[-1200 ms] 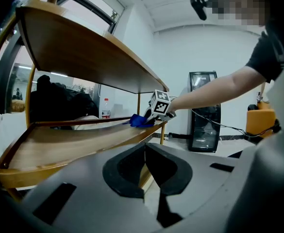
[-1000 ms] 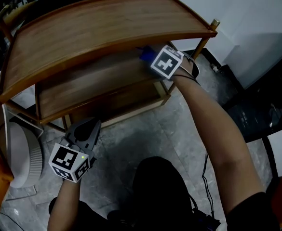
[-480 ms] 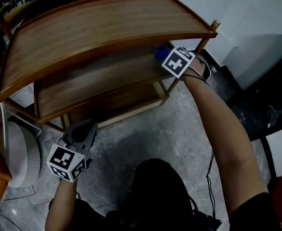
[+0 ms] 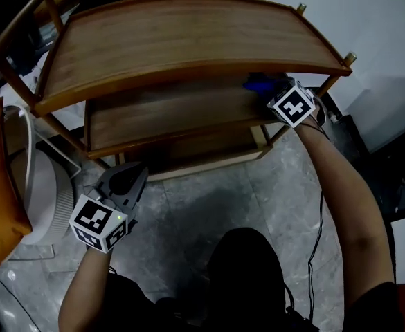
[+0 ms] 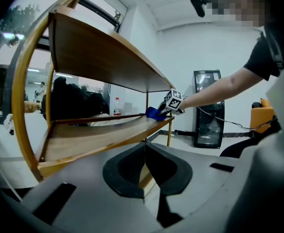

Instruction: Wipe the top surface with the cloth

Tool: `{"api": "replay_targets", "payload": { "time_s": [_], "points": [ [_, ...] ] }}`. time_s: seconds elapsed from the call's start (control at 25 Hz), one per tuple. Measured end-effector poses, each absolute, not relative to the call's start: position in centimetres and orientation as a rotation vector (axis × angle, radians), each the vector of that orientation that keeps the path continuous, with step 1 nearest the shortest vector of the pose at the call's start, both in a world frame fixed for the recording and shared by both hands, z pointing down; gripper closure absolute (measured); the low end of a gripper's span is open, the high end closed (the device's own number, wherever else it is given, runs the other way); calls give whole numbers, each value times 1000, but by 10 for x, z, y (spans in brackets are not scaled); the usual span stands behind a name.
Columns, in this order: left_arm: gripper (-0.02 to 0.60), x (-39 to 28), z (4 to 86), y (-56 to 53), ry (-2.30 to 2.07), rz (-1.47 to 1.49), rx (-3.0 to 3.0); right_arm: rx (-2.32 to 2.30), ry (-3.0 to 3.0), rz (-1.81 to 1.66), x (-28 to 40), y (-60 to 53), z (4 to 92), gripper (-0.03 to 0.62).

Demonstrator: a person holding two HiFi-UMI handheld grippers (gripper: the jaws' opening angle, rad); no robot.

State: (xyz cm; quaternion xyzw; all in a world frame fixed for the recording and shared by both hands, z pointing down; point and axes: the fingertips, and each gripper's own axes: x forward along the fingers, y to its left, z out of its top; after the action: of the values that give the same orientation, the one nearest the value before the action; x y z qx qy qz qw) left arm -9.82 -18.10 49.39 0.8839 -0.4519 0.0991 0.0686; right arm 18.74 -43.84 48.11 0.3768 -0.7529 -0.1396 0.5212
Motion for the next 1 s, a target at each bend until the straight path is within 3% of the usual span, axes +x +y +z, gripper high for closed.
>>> {"api": "replay_targets", "payload": {
  "time_s": [0.28,0.48,0.72,1.0],
  "points": [
    [569,-168,481,-180,-1526,352,2577,483,-2223,-565,-75,-374,471,533],
    [569,-206,464,-178,-1649,303,2484,287,-2315,-578,-209,-325,489,531],
    [569,-231,455,-172,-1738,312,2436,201,-2242,-717,-277,-309,501,533],
    [569,-225,454,-165,-1716,340,2472,207,-2266,-623,-275,-316,510,533]
  ]
}}
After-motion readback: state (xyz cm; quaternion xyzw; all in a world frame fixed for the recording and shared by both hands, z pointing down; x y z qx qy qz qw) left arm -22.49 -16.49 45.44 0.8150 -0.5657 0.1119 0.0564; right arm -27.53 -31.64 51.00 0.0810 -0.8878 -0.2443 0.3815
